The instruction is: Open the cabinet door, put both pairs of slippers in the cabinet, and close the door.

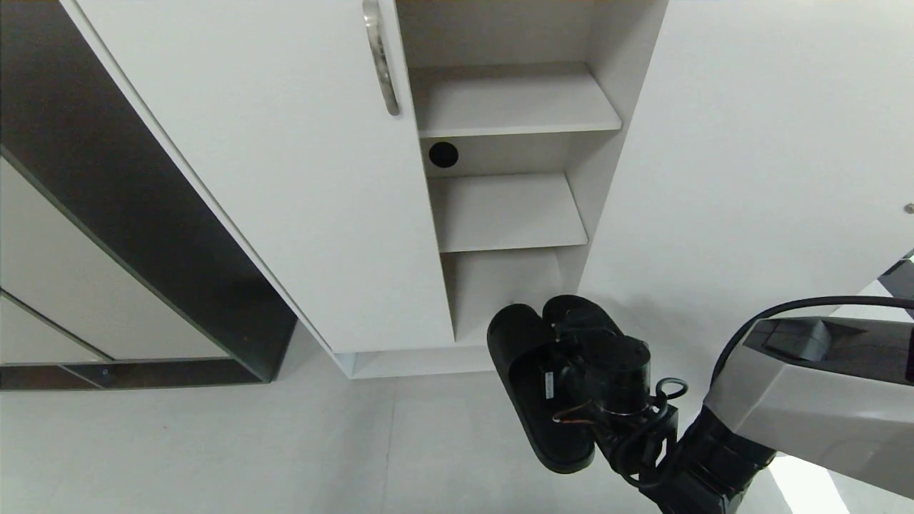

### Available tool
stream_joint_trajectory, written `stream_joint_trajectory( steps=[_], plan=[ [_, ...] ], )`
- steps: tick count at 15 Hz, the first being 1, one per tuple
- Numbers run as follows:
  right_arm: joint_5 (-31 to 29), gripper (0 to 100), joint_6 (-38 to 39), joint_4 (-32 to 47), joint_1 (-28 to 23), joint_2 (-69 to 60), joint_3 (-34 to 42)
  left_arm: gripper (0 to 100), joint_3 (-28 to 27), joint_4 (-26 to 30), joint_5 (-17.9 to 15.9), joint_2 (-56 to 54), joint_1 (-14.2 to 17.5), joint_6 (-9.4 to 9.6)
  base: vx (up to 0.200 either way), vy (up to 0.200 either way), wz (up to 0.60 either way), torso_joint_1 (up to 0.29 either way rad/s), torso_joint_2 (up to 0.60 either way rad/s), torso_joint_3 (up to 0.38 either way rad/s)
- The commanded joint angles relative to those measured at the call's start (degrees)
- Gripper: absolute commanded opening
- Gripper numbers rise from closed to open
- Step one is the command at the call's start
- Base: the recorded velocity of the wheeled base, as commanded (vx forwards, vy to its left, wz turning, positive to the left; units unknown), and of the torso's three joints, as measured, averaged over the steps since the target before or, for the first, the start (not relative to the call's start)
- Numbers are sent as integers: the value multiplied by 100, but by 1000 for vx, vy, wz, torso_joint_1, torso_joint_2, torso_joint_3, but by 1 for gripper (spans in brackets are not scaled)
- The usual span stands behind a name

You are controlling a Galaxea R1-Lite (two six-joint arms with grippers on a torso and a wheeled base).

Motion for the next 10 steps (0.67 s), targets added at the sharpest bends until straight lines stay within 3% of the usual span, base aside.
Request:
stream_joint_trajectory(
  steps=[1,5,8,10],
  plan=[
    [267,0,-24,-375,130,-1,-17,0,0,-2,-2,7,0,-1,0,0,0,0,0,0],
    [407,0,-24,-103,218,-177,-149,0,0,-2,-2,7,0,-1,0,0,0,0,0,0],
    [205,0,55,1611,226,-827,-896,0,0,-2,-2,7,0,-1,0,0,0,0,0,0],
    [-480,0,231,2349,367,-924,-1450,0,0,-2,-2,7,0,-1,0,0,0,0,0,0]
  ],
)
